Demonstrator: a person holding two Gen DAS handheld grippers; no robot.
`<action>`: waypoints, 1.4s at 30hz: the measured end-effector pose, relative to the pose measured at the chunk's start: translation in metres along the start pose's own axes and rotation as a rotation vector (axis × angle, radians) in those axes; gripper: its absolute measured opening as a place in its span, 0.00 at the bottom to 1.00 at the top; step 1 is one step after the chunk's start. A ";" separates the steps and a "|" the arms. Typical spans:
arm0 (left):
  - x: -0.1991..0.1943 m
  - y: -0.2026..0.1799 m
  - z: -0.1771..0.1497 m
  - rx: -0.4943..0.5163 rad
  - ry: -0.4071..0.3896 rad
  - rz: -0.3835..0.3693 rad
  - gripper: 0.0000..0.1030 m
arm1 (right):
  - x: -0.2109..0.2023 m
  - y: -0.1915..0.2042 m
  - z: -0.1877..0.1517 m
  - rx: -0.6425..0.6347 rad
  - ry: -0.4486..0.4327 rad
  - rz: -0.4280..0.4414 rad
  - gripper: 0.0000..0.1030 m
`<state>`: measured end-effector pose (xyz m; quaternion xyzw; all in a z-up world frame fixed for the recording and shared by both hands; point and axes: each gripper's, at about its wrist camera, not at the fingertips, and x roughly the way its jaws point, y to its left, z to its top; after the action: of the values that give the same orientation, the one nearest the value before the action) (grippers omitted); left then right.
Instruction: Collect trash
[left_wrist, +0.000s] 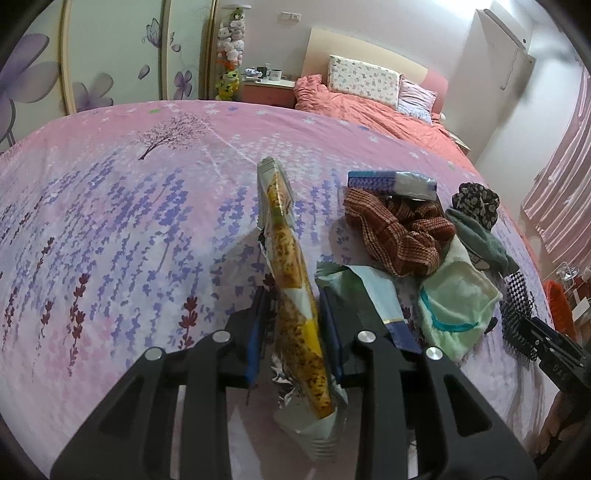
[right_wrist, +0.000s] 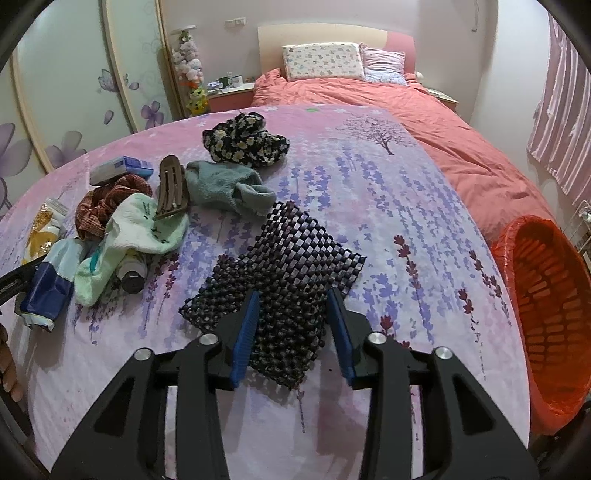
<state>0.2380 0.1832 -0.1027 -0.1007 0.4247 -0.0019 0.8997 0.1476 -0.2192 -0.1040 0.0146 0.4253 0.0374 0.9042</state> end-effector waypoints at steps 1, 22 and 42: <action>0.000 0.000 0.000 -0.001 0.000 -0.002 0.30 | 0.000 -0.001 0.000 0.004 0.001 0.004 0.40; -0.001 0.002 0.000 -0.002 0.001 -0.007 0.31 | 0.000 -0.003 0.000 0.007 0.002 0.003 0.43; -0.007 0.014 0.002 0.125 0.042 -0.035 0.34 | 0.000 0.015 0.002 -0.022 0.003 0.010 0.67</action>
<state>0.2337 0.1976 -0.0984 -0.0519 0.4409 -0.0462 0.8949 0.1484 -0.2038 -0.1016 0.0067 0.4264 0.0464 0.9033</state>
